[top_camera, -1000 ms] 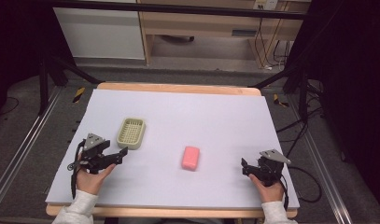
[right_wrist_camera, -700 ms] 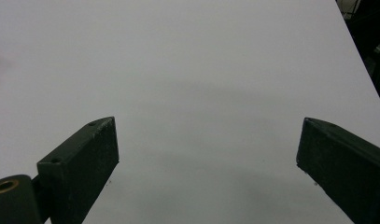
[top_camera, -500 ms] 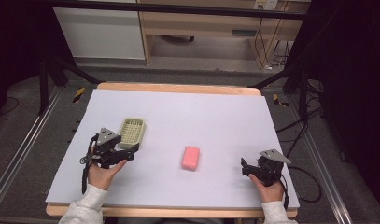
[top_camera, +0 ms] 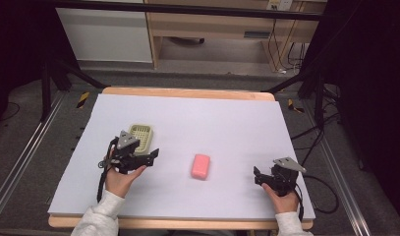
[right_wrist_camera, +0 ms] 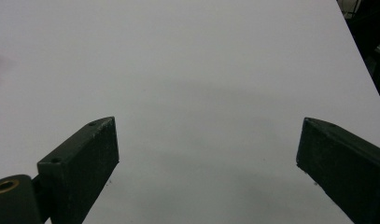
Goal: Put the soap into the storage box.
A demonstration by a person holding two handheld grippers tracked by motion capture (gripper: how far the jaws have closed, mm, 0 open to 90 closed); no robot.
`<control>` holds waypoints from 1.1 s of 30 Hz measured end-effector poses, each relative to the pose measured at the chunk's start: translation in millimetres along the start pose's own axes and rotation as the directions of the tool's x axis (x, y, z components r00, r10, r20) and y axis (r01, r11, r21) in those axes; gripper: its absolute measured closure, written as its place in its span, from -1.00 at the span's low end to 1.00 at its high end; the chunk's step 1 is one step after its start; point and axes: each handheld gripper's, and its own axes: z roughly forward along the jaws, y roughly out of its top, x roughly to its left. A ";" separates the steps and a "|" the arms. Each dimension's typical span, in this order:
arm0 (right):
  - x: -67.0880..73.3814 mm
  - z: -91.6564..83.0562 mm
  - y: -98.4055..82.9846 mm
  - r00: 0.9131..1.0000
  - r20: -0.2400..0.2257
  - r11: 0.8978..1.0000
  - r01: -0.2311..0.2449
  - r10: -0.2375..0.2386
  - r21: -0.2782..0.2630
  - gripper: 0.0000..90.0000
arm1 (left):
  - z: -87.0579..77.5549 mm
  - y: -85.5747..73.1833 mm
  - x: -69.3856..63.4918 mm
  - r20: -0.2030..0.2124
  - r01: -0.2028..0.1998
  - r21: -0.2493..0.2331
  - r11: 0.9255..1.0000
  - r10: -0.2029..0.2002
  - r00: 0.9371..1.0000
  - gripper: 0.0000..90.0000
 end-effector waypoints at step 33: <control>-0.3 1.0 -0.3 1.000 -0.007 1.000 -0.011 0.011 0.010 -0.87 | 31.2 16.2 -55.3 0.077 -0.058 0.005 0.998 0.057 0.995 -0.52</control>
